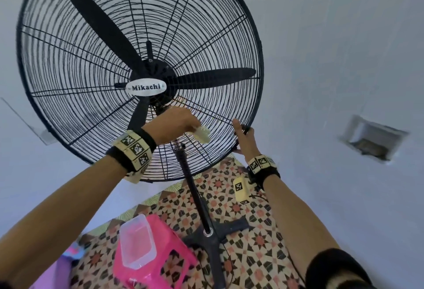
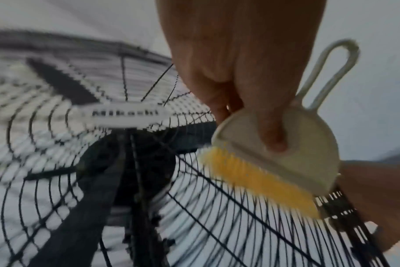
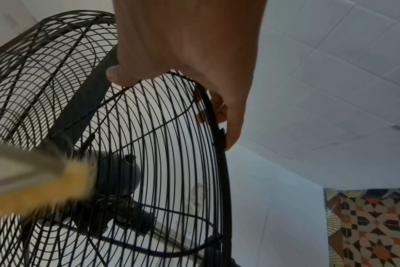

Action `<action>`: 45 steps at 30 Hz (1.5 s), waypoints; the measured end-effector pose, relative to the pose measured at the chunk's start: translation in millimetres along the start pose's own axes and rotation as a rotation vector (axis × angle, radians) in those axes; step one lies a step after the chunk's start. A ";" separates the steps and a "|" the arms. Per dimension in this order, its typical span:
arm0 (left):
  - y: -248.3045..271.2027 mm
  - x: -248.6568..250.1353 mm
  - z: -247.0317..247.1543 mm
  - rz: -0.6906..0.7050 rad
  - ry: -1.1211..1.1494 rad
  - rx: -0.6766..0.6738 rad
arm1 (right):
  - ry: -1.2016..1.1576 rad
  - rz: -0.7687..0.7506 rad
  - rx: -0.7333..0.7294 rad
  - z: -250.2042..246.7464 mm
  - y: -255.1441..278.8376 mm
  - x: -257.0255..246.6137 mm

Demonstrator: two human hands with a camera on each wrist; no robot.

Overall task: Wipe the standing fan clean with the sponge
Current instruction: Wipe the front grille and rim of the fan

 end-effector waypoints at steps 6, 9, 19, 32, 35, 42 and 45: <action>-18.5 20.9 -32.0 0.120 0.098 0.241 | 0.018 -0.010 -0.015 -1.4 1.6 -1.9; -25.5 27.9 -3.2 0.093 0.052 0.112 | 0.009 -0.007 -0.029 -0.5 2.5 -1.7; -13.9 29.7 2.3 0.153 -0.006 0.172 | 0.001 0.005 -0.003 -0.5 -4.1 4.8; -14.7 35.8 15.2 0.202 -0.006 0.140 | 0.000 0.023 -0.026 0.7 -1.1 5.6; -0.4 26.5 36.4 0.146 0.015 -0.035 | -0.013 0.029 -0.030 1.3 -1.5 7.4; -6.4 50.8 13.8 0.227 0.015 0.114 | -0.013 0.040 -0.045 4.8 5.4 11.7; -11.9 53.9 28.1 0.227 -0.008 0.133 | 0.007 0.071 -0.091 5.9 12.9 13.3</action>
Point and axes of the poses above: each hand's wrist, its own y-axis away from the middle knuckle, its own z-axis out of the palm, x = y × z, the point moved 7 cm from there along -y, towards the middle knuckle, and after that the axes turned 4 degrees about z, right-handed, at the moved point
